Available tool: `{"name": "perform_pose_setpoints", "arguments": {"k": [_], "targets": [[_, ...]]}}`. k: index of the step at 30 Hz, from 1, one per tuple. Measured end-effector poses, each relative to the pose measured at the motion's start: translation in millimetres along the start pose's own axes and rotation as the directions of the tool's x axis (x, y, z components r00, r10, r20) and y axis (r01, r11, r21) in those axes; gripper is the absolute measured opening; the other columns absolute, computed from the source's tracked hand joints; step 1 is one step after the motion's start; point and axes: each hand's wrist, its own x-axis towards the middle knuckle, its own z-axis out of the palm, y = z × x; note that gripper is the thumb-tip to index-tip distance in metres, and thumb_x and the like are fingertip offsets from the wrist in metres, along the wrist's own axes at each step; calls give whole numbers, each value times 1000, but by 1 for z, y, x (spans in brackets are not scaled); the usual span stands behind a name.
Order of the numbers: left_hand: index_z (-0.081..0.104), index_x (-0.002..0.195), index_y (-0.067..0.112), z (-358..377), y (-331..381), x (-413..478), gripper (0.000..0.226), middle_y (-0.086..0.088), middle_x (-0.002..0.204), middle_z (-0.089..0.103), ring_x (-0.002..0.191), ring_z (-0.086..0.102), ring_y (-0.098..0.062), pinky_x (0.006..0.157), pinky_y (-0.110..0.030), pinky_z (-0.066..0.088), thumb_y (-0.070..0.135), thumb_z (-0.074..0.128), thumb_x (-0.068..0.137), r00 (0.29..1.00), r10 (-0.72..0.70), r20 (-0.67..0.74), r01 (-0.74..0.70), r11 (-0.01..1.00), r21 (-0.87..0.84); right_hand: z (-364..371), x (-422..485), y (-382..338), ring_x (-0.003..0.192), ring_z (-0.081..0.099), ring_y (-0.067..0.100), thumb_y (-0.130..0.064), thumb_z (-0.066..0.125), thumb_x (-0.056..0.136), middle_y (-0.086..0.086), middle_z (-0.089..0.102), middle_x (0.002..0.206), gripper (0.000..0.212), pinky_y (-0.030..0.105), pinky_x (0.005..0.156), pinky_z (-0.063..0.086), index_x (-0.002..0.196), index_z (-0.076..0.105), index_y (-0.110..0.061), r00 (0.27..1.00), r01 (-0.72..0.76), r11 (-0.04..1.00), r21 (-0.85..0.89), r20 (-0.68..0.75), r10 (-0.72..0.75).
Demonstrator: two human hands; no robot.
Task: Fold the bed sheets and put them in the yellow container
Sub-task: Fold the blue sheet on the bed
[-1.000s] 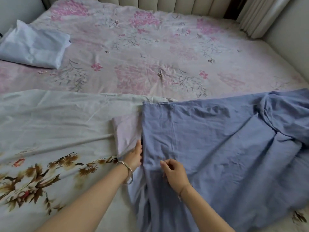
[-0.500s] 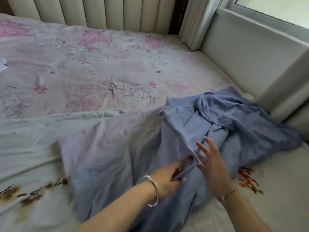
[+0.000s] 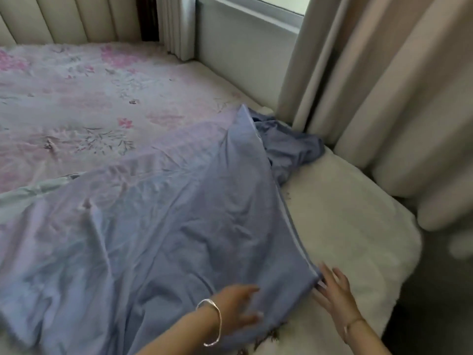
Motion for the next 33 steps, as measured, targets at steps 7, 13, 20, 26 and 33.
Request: {"name": "perform_pose_setpoints", "arguments": {"k": [7,13,20,26,33], "targets": [[32,144,22,-1,-18,22,124,4,149,33,136,31,-12,110,-18,17,93,-2,47,966,-95,-239,135,978,156,-15,40,10,126,46,27,-16,66,87,15,47,138,53,29,101,35,134,45,-2,980,199,774,-601,107,-168],[19,148,25,16,-13,42,146,6,157,14,144,14,-13,114,-22,8,88,-33,27,958,-193,-211,238,947,216,-7,69,17,116,53,30,-9,68,84,18,54,129,56,30,95,39,134,44,2,992,109,756,-646,119,-41],[23,147,25,38,-1,61,128,7,155,19,144,16,-13,116,-26,11,91,-10,43,949,-206,-239,252,951,179,-10,73,21,98,63,28,-12,71,77,7,69,103,27,31,83,48,103,69,-12,950,282,646,-709,114,-290],[21,147,23,50,10,69,109,6,156,18,144,15,-14,115,-26,10,76,-6,56,946,-193,-261,241,956,165,-17,69,30,81,59,21,-11,74,76,3,64,90,35,24,69,42,108,59,-14,939,288,697,-656,51,-340],[22,147,24,56,17,66,104,6,155,21,144,16,-13,114,-24,9,70,-6,58,944,-193,-266,240,958,155,-16,67,32,67,49,24,-22,63,88,-4,52,62,27,28,52,33,64,52,-18,926,339,617,-710,137,-351]]}}
